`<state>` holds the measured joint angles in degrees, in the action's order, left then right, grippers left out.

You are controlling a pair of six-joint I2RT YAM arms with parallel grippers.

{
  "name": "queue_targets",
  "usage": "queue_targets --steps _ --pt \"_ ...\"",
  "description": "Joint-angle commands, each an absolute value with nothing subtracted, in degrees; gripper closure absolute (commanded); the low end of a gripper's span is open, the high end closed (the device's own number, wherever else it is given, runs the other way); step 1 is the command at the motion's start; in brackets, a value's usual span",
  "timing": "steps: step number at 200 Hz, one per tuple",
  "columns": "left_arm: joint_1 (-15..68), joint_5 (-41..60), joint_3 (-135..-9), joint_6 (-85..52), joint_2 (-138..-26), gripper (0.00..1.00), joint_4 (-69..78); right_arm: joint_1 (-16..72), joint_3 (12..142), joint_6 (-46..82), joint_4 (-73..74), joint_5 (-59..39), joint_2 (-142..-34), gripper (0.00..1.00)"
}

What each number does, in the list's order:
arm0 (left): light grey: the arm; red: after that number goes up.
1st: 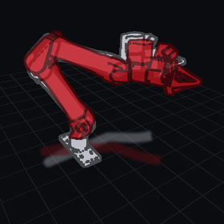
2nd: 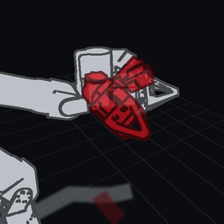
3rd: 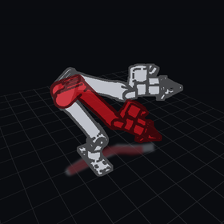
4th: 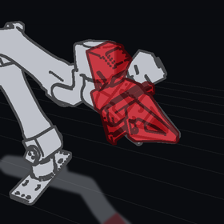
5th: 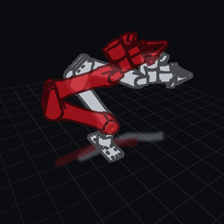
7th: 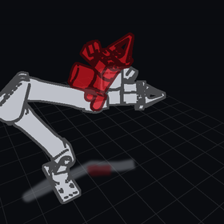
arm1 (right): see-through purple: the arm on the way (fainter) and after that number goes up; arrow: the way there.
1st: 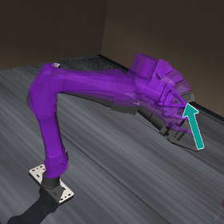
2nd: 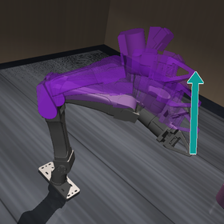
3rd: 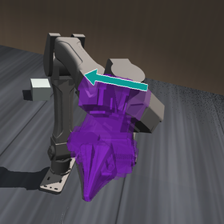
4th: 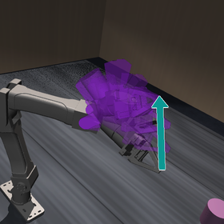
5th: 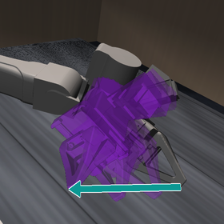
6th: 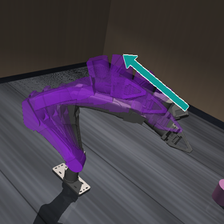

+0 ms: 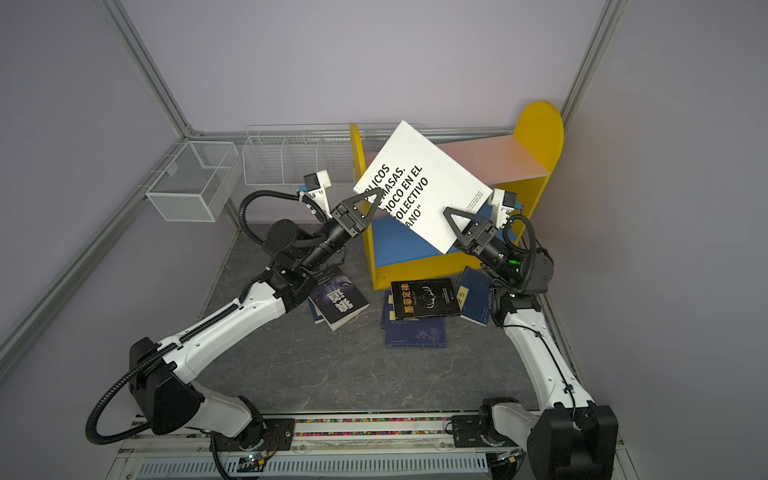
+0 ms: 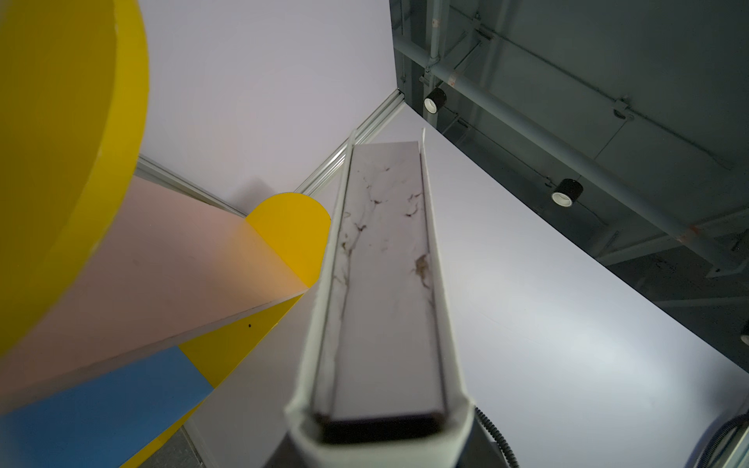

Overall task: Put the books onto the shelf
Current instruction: 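Lower the white book onto the blue shelf with both grippers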

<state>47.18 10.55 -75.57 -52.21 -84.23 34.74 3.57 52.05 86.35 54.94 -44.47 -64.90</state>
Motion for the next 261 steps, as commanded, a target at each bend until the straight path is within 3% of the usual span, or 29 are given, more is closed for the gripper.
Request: queue_targets --steps 1,19,38,87,183,233,261 --pt "52.87 1.08 -71.85 -48.06 -81.88 0.68 37.80 1.87 47.08 82.56 42.09 -41.75 -59.15 0.10" --pt "55.91 -4.57 -67.70 -47.89 -81.73 0.67 39.86 0.54 46.64 70.19 15.51 -36.95 -51.59 0.00" --pt "58.00 -10.32 -63.35 -49.52 -82.53 0.67 43.21 0.23 49.07 56.04 -8.89 -27.10 -44.35 0.04" --pt "61.46 -22.94 -56.04 -55.84 -90.56 0.69 58.38 -0.21 48.03 46.93 -23.25 -18.90 -39.98 0.10" --pt "62.58 -40.19 -60.32 -59.74 -105.42 0.68 67.60 -0.52 46.76 42.71 -6.85 -19.75 -56.82 0.06" --pt "62.41 -46.59 -66.26 -57.89 -111.84 0.56 68.44 -0.47 48.93 41.97 6.68 -23.48 -67.84 0.00" --pt "61.97 -48.70 -68.69 -59.93 -114.70 0.53 66.49 -0.44 52.75 41.87 10.86 -26.93 -73.93 0.09"
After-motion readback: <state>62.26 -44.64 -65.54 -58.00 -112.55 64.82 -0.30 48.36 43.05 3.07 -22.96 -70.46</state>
